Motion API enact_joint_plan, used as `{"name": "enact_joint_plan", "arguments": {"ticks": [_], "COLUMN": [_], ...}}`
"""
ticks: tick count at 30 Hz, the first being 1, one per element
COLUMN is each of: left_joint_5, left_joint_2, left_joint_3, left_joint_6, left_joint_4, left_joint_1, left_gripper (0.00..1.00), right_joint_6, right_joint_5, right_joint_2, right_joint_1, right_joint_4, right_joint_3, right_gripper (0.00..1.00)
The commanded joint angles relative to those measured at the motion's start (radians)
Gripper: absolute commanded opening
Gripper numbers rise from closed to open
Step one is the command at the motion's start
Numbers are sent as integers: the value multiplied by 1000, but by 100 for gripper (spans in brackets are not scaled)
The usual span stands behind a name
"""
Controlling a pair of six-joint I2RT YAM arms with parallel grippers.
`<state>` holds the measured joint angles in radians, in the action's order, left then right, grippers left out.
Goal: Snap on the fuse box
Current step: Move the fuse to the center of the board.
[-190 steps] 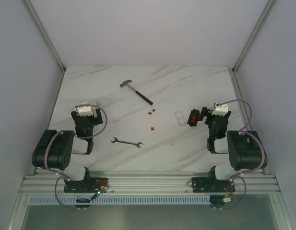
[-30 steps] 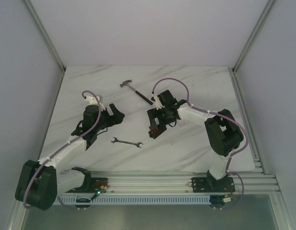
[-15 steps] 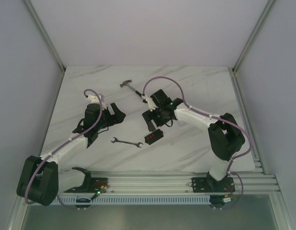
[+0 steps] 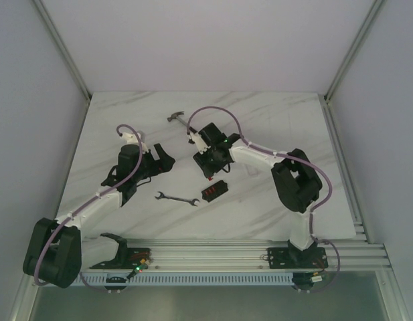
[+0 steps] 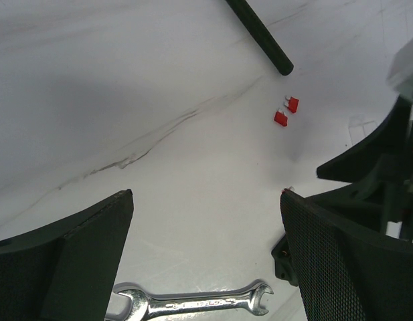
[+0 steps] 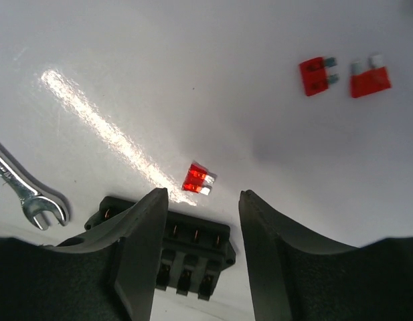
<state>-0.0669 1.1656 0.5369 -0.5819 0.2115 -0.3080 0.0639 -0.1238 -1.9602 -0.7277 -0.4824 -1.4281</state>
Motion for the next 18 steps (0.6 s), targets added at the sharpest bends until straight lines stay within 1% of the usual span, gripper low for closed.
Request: {"name": "enact_joint_plan", "arguments": {"ticks": [1, 6, 11, 18], "left_joint_5": [9, -21, -60, -82], "left_joint_2": [-13, -2, 2, 7], "left_joint_3": [0, 4, 8, 11], "left_joint_6": [17, 19, 30, 73], "left_joint_4": [-20, -20, -19, -9], "left_joint_1": [-4, -3, -6, -44], "left_gripper": [100, 100, 100, 100], "right_joint_6": [12, 4, -7, -51], "right_joint_5": [20, 54, 137, 189], "right_joint_2": [-40, -78, -92, -73], "right_joint_1": [-20, -29, -24, 41], "right_joint_4": [-10, 0, 4, 15], "right_joint_3": [-45, -42, -33, 7], "right_gripper": [50, 44, 37, 27]}}
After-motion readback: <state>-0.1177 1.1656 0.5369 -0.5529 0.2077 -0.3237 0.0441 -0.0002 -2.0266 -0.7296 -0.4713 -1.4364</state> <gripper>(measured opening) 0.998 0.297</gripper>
